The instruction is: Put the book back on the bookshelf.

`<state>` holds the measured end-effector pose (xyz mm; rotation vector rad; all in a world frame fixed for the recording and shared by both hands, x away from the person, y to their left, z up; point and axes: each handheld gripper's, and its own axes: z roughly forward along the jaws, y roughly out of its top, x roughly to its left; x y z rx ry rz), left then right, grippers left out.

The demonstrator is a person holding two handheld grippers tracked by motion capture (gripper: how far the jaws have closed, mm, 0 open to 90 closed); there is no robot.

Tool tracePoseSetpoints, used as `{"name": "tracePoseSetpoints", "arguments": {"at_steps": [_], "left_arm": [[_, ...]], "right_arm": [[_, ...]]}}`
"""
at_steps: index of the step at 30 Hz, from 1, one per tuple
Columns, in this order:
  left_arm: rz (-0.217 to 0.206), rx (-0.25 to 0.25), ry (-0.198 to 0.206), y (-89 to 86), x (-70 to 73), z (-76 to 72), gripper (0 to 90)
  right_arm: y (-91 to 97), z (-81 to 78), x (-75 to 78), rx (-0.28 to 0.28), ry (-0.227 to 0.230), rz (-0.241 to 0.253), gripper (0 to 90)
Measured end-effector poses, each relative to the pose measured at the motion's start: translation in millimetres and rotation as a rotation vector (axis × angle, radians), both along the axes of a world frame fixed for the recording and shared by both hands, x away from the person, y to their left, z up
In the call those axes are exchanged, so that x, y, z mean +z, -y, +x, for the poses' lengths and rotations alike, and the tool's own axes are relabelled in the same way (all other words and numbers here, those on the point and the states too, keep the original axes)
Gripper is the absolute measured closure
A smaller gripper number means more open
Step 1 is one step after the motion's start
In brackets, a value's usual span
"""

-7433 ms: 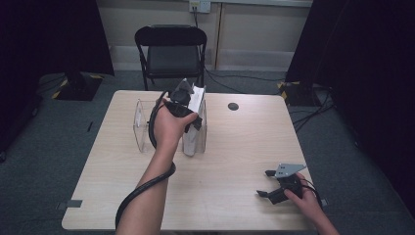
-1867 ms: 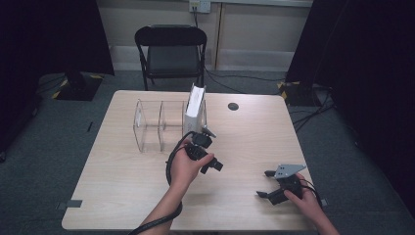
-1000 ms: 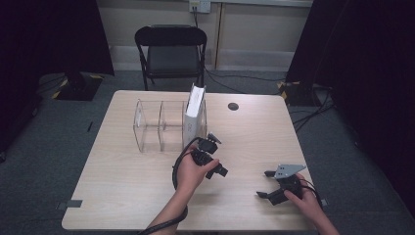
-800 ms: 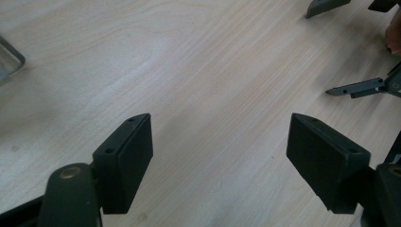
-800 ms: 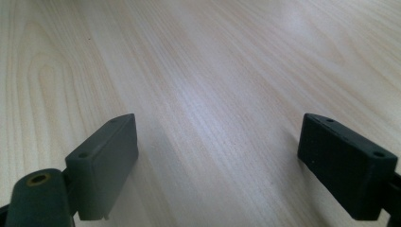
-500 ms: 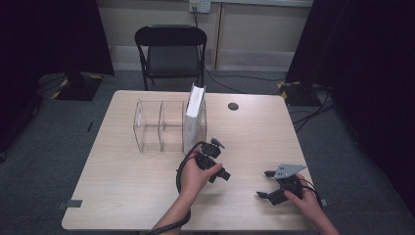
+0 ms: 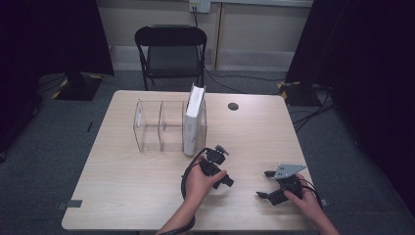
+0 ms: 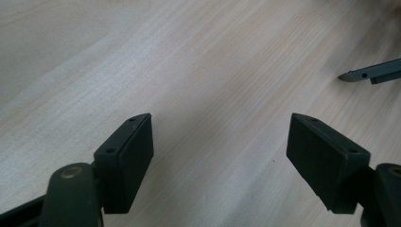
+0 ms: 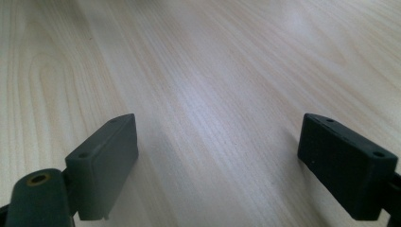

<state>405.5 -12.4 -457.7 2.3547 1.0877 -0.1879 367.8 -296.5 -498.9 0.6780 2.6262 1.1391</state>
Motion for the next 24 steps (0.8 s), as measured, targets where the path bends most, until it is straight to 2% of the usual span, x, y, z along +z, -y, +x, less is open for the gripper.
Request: {"name": "tracePoseSetpoints", "arguments": {"at_steps": [9, 18, 20, 23, 24], "left_arm": [[-0.001, -0.009, 0.001, 5.4, -4.5, -2.4, 23.6], [0.015, -0.017, 0.029, 8.6, -7.9, -5.5, 23.6], [0.029, -0.042, 0.053, 10.8, -8.4, -7.5, 22.4], [0.036, -0.073, 0.083, 14.1, -10.4, -12.7, 15.5], [0.043, -0.092, 0.109, 14.1, -11.1, -13.9, 15.1]], "right_arm": [[0.0, 0.0, 0.0, 0.000, 0.000, 0.000, 12.4], [0.0, 0.0, 0.0, 0.000, 0.000, 0.000, 12.4], [0.0, 0.0, 0.0, 0.000, 0.000, 0.001, 12.4], [0.0, 0.0, 0.0, 0.000, 0.000, 0.000, 12.4], [0.0, 0.0, 0.0, 0.000, 0.000, 0.000, 12.4]]}}
